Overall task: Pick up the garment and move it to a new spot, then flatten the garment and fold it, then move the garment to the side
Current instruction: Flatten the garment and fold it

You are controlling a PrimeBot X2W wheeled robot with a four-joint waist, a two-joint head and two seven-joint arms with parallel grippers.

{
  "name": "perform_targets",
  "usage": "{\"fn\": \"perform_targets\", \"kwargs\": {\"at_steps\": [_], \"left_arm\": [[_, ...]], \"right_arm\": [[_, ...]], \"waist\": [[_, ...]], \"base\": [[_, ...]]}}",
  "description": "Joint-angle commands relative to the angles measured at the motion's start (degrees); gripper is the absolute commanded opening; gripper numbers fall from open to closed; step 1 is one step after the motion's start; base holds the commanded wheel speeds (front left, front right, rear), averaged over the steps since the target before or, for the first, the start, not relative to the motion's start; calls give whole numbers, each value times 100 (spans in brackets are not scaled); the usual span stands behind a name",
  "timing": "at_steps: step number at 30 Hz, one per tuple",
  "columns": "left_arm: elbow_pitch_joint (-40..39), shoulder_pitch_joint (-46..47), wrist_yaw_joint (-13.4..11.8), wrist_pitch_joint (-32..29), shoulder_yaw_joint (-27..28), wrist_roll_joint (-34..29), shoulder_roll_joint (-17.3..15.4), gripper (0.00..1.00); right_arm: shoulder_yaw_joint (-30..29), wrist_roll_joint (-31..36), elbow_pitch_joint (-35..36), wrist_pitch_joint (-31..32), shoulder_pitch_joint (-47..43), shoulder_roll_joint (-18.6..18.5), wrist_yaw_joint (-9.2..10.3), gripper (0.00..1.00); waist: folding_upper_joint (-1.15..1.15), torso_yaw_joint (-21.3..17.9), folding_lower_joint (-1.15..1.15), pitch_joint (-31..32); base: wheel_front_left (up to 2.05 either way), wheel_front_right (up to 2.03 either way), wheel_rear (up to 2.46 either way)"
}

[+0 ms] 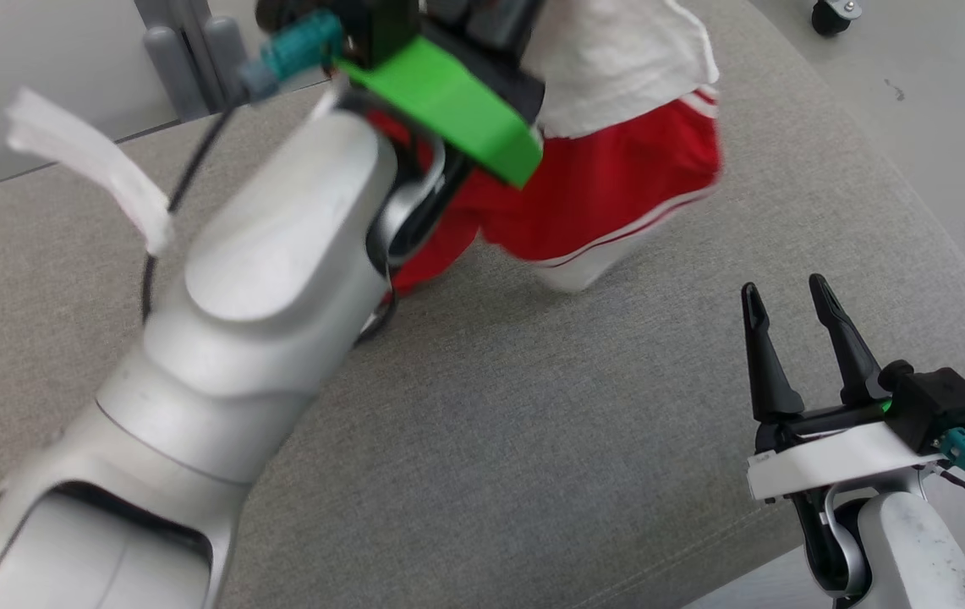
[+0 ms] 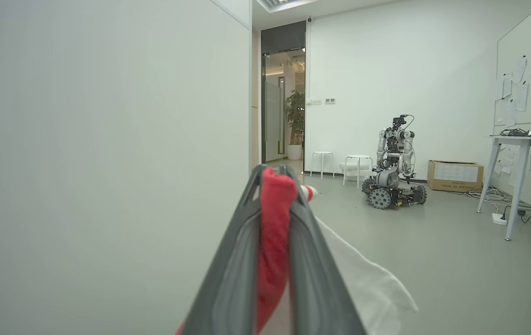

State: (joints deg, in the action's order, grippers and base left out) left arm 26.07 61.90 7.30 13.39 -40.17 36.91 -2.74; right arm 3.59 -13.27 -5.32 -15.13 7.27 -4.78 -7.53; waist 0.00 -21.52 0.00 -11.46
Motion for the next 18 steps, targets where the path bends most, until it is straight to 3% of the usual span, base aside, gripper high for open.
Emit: {"fn": "perform_targets", "kwargs": {"at_steps": [1, 4, 8, 12, 18], "left_arm": [[-26, 437, 17, 6, 82, 83, -28, 0], [84, 1203, -68, 98, 311, 303, -29, 0], [322, 1533, -275, 178, 541, 612, -25, 0], [550, 794, -334, 177, 661, 737, -36, 0], [870, -1234, -487, 184, 1240, 481, -428, 0]], "right_arm": [[-24, -6, 25, -2, 58, -16, 8, 100], [-11, 23, 6, -2, 22, -55, 8, 100], [-40, 32, 24, -2, -63, -76, 8, 100], [-119, 27, 94, -2, -66, -53, 8, 100], [-168, 57, 114, -2, -92, -49, 8, 100]], "waist": [[0, 36, 0, -89], [0, 87, 0, -73], [0, 237, 0, -60], [0, 472, 0, -111], [0, 728, 0, -114]], "base": [[0, 0, 0], [0, 0, 0], [0, 0, 0], [0, 0, 0], [0, 0, 0]]}}
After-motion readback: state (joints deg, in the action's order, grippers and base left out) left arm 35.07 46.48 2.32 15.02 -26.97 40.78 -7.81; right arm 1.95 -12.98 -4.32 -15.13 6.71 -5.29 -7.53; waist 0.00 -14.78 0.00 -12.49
